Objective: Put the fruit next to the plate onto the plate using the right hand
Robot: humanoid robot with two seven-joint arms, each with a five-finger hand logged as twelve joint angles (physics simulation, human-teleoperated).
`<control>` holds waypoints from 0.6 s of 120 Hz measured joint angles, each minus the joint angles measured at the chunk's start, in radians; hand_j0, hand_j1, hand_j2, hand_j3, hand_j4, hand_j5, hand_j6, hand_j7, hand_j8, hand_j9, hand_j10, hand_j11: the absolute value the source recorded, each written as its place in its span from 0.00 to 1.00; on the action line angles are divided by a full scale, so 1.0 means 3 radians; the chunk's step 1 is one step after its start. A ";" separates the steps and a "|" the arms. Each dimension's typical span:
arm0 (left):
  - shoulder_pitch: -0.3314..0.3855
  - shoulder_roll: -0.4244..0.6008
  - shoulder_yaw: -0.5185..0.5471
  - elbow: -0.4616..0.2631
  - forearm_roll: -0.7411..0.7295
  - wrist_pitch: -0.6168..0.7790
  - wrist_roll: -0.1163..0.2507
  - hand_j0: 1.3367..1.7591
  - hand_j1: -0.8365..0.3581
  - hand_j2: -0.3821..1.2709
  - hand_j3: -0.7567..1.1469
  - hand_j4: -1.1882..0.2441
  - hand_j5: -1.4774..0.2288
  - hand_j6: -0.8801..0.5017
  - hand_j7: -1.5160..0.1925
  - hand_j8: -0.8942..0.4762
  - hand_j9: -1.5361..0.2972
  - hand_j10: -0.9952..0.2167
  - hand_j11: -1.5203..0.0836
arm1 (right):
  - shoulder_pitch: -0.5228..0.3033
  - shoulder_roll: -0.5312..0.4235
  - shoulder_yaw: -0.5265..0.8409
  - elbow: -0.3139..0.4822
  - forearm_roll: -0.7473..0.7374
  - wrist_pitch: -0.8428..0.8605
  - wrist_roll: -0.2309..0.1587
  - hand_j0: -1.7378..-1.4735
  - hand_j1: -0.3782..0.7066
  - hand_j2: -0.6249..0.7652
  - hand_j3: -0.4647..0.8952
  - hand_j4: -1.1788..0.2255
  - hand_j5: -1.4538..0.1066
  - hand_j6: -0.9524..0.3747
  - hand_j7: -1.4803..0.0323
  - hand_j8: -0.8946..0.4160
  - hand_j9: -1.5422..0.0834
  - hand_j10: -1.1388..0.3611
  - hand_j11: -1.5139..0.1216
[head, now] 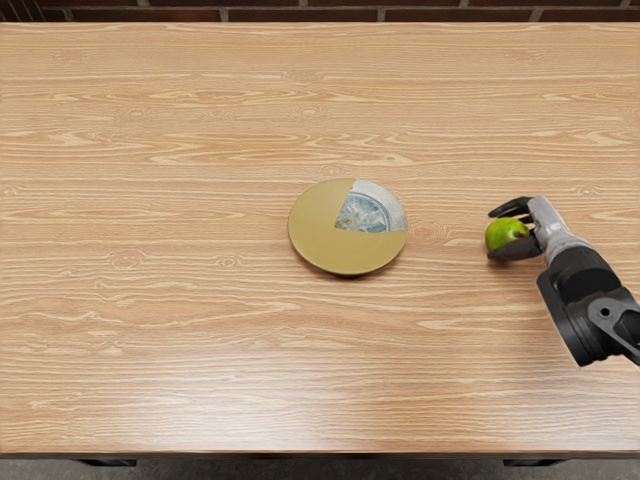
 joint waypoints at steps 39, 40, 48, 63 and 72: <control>0.0000 0.0000 0.0000 0.0000 0.0000 0.0000 0.0000 0.76 0.99 0.23 0.40 0.83 0.87 0.63 0.89 0.65 0.84 0.82 0.95 | 0.0472 0.0035 0.0015 -0.0001 0.0298 0.0083 -0.0005 0.33 0.62 0.55 0.34 0.43 0.36 0.52 0.44 0.57 0.42 0.59 0.38; 0.0000 0.0000 0.0000 0.0000 0.0000 0.0000 0.0000 0.76 0.99 0.23 0.40 0.83 0.87 0.63 0.89 0.65 0.84 0.82 0.95 | 0.0485 0.0039 0.0015 -0.0001 0.0307 0.0086 -0.0005 0.33 0.62 0.56 0.34 0.43 0.35 0.52 0.44 0.57 0.42 0.59 0.38; 0.0000 0.0000 0.0000 0.0000 0.0000 0.0000 0.0000 0.76 0.99 0.23 0.40 0.83 0.87 0.63 0.89 0.65 0.84 0.82 0.95 | 0.0571 0.0081 0.0015 0.0001 0.0360 0.0130 -0.0006 0.33 0.62 0.56 0.34 0.43 0.35 0.52 0.43 0.57 0.42 0.59 0.38; 0.0000 0.0000 0.0000 0.0000 0.0000 0.0000 0.0000 0.76 0.99 0.23 0.40 0.83 0.87 0.63 0.89 0.65 0.84 0.82 0.95 | 0.0716 0.0193 0.0018 0.0002 0.0434 0.0256 -0.0006 0.33 0.62 0.56 0.34 0.43 0.35 0.52 0.43 0.57 0.41 0.58 0.38; 0.0000 0.0000 0.0000 0.0000 0.0000 0.0000 0.0000 0.76 0.99 0.23 0.40 0.83 0.87 0.63 0.89 0.65 0.84 0.82 0.95 | 0.0793 0.0268 0.0019 0.0002 0.0462 0.0323 -0.0006 0.33 0.62 0.55 0.34 0.43 0.35 0.51 0.44 0.57 0.41 0.58 0.38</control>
